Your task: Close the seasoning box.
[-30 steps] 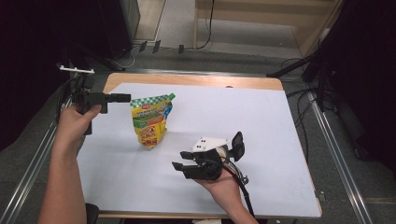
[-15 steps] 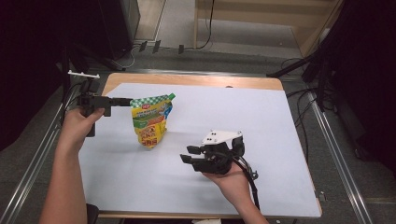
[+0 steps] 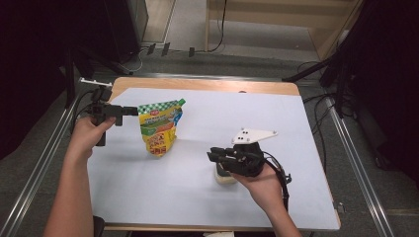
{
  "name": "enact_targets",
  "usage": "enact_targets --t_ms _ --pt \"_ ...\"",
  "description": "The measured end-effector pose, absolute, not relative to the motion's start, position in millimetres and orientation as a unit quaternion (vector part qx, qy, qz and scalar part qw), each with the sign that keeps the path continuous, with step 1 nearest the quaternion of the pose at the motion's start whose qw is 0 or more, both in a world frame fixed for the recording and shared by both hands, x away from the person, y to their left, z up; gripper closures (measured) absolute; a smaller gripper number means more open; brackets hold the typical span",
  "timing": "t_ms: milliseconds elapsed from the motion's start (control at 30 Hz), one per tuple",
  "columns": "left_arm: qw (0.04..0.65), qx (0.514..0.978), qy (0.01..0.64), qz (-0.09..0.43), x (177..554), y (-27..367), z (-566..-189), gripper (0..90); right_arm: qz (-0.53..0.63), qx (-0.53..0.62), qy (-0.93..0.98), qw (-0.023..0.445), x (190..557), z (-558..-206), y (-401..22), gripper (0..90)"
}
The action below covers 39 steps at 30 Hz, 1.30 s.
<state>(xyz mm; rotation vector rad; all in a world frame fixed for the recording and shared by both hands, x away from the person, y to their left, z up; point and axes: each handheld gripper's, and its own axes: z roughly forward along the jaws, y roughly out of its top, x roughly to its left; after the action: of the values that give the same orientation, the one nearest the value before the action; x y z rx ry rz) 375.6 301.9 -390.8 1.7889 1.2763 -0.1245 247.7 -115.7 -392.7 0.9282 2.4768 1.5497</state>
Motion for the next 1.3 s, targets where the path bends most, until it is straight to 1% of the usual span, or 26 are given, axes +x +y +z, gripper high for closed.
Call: enact_targets --t_ms 333,633,967,1167,1300 --pt "0.449 0.732 0.510 -0.054 376.1 295.0 -393.2 35.7 0.499 0.310 0.808 0.047 253.1 -382.7 -139.1 90.0" --pt "0.450 0.730 0.512 -0.052 375.6 295.0 -393.7 34.9 0.500 0.328 0.800 0.053 258.5 -376.3 -161.5 90.0" --pt "0.452 0.731 0.509 -0.051 374.6 293.4 -392.7 34.8 0.496 0.354 0.790 0.076 266.0 -372.7 -194.8 90.0" --pt "0.449 0.733 0.508 -0.049 374.8 292.4 -393.1 34.8 0.496 0.375 0.778 0.090 269.8 -373.5 -212.4 90.0" --pt "0.449 0.735 0.505 -0.048 374.4 291.5 -393.1 34.9 0.492 0.390 0.773 0.090 273.0 -378.4 -219.8 90.0"
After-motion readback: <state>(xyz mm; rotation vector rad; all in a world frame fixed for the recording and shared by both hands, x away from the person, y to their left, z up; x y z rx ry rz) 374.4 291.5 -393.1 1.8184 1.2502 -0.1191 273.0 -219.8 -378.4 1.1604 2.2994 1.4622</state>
